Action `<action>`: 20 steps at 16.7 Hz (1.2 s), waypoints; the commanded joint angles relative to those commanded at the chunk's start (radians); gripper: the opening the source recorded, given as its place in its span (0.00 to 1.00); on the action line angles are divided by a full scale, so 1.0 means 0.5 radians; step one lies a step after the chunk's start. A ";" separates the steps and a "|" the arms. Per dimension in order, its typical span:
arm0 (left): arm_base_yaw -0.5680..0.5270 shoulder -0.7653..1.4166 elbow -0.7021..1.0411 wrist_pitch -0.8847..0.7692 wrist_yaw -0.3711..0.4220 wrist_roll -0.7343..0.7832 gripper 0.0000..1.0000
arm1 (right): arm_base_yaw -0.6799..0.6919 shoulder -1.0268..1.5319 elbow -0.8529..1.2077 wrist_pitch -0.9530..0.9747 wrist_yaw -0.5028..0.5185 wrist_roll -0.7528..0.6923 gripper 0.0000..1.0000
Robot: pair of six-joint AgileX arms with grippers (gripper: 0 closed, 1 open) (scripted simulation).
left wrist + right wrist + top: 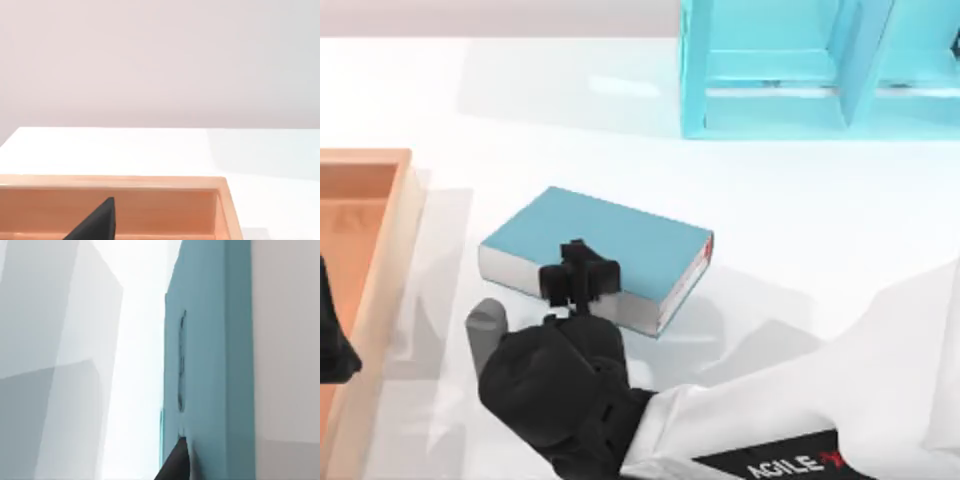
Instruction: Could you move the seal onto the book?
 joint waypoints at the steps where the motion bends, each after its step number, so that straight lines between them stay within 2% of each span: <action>1: 0.000 0.000 0.000 0.000 0.000 0.000 1.00 | 0.000 0.000 0.000 0.000 0.000 0.000 0.68; 5: 0.000 0.000 0.000 0.000 0.000 0.000 1.00 | 0.000 0.000 0.000 0.000 0.000 0.000 0.98; 6: 0.000 0.000 0.000 0.000 0.000 0.000 1.00 | 0.000 0.000 0.000 0.000 0.000 0.000 1.00; 15: 0.000 0.000 0.000 0.000 0.000 0.000 1.00 | 0.004 0.001 0.000 -0.005 0.002 0.006 1.00; 20: 0.000 0.000 0.000 0.000 0.000 0.000 1.00 | 0.192 -0.054 0.071 -0.315 0.133 0.303 1.00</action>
